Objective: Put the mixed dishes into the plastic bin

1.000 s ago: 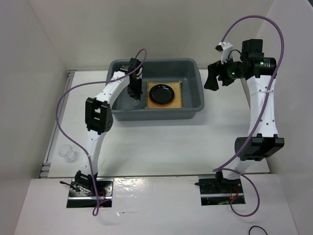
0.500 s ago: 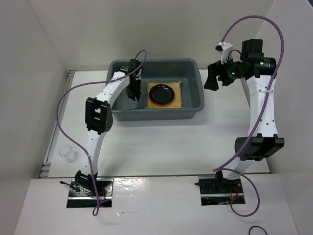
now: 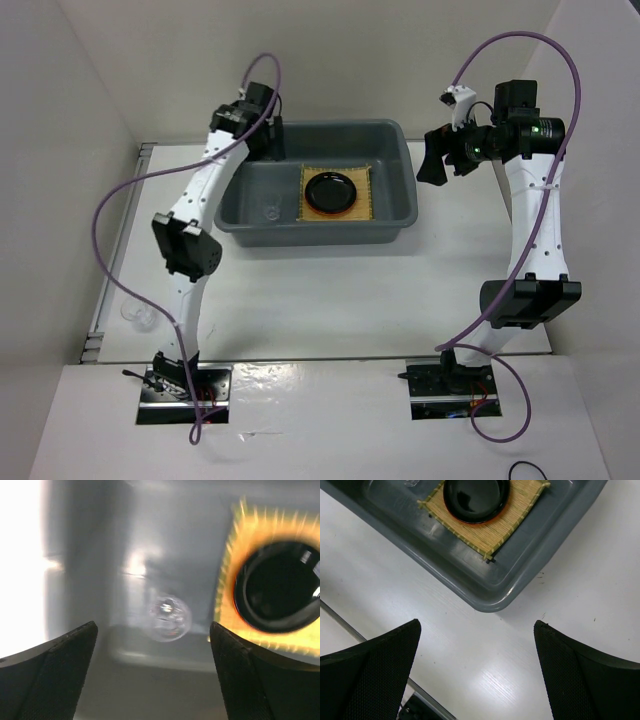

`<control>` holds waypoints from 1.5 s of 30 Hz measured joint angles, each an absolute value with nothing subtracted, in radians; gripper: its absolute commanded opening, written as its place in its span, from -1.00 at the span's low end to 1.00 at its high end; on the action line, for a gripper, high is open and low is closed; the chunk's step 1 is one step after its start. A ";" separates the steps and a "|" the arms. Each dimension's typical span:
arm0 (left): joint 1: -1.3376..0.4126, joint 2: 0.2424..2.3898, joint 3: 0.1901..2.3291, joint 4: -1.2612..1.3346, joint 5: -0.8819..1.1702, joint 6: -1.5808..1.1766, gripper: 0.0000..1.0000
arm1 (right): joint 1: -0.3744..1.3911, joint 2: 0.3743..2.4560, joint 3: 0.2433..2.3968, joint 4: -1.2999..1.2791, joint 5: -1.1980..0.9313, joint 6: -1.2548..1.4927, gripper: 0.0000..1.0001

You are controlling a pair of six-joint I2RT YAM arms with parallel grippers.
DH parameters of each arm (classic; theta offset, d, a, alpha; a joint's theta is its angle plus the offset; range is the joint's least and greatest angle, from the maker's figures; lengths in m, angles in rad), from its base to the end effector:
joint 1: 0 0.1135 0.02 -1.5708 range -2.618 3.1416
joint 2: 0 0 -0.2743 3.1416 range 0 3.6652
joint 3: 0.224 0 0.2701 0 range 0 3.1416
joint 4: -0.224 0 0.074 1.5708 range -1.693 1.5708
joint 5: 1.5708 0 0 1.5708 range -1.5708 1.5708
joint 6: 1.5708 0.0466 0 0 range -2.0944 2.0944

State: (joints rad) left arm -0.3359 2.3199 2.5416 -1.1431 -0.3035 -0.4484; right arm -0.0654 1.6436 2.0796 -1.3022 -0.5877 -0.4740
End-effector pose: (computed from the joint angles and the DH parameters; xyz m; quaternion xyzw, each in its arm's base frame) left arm 0.4976 -0.1590 0.3365 -0.1008 0.9327 0.0119 0.3462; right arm 0.3274 0.0045 0.4668 -0.2801 0.8594 0.1740 0.3908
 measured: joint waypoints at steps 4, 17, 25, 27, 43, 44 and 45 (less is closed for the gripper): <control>-0.304 2.091 2.486 -1.178 -0.508 -0.562 1.00 | -0.065 1.644 2.076 -1.302 -0.588 -0.474 0.96; 0.069 1.593 1.317 -1.224 -0.682 -1.110 1.00 | -0.065 1.642 2.068 -1.302 -0.604 -0.474 0.96; 0.224 1.555 1.136 -1.135 -0.599 -1.154 1.00 | -0.065 1.652 2.068 -1.302 -0.607 -0.474 0.96; 0.255 1.549 1.109 -1.098 -0.578 -1.146 1.00 | -0.065 1.657 2.068 -1.302 -0.607 -0.474 0.96; 0.350 1.646 1.156 -0.978 -0.440 -1.020 -1.00 | -0.065 1.674 2.068 -1.302 -0.607 -0.474 0.96; 0.352 1.646 1.203 -0.974 -0.426 -1.015 -1.00 | -0.065 1.676 2.068 -1.302 -0.607 -0.475 0.96; 0.353 1.646 1.257 -0.971 -0.412 -1.011 -1.00 | -0.065 1.678 2.068 -1.302 -0.607 -0.477 0.96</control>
